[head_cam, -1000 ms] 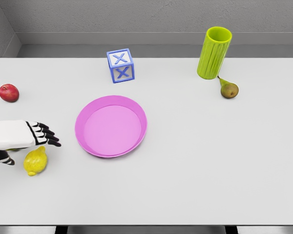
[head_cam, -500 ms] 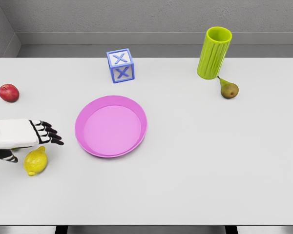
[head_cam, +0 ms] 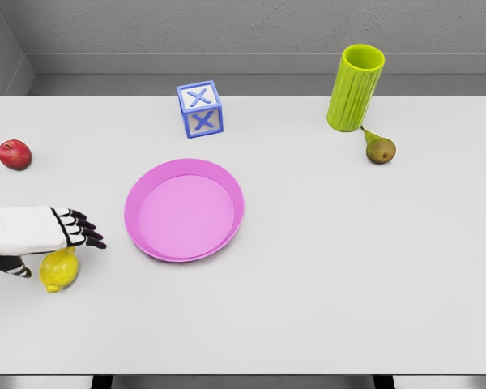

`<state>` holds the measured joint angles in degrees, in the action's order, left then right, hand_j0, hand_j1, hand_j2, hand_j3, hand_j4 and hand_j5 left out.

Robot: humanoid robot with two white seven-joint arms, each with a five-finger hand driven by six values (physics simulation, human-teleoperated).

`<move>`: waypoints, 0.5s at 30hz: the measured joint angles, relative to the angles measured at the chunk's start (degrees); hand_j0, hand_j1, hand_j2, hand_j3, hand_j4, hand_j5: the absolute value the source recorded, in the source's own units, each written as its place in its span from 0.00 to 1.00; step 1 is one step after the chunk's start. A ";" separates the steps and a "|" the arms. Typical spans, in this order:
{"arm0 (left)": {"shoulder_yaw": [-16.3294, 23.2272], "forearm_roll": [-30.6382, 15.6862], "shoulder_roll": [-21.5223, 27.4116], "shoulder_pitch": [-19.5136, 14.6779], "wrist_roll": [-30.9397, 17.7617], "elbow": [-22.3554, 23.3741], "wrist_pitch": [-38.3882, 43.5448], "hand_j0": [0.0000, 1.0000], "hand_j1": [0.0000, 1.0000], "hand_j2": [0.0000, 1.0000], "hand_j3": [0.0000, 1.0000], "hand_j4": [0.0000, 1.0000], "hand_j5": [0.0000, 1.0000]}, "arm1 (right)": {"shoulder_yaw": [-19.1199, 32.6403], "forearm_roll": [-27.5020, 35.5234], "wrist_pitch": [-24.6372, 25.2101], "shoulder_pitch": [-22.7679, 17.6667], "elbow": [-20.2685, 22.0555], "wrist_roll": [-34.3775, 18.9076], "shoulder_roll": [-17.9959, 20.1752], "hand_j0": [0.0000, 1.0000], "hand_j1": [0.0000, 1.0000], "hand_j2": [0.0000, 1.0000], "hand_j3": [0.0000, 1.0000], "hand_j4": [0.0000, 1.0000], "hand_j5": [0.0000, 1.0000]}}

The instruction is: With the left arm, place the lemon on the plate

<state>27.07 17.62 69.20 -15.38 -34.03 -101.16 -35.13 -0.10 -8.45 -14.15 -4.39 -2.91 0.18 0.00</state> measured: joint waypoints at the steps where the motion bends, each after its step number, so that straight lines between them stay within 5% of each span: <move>1: -0.02 0.06 -0.06 0.09 0.00 0.03 0.00 1.00 1.00 1.00 1.00 1.00 1.00 | 0.00 0.00 0.00 0.00 0.00 0.00 0.00 1.00 1.00 1.00 1.00 1.00 1.00; 15: -0.08 1.20 -1.09 0.18 0.00 0.63 0.01 1.00 1.00 1.00 1.00 1.00 1.00 | 0.00 0.00 -0.01 0.00 0.00 0.00 0.00 1.00 1.00 1.00 1.00 1.00 1.00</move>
<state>26.99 18.83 68.10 -15.21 -34.03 -100.53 -35.12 -0.10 -8.45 -14.15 -4.39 -2.91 0.18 0.00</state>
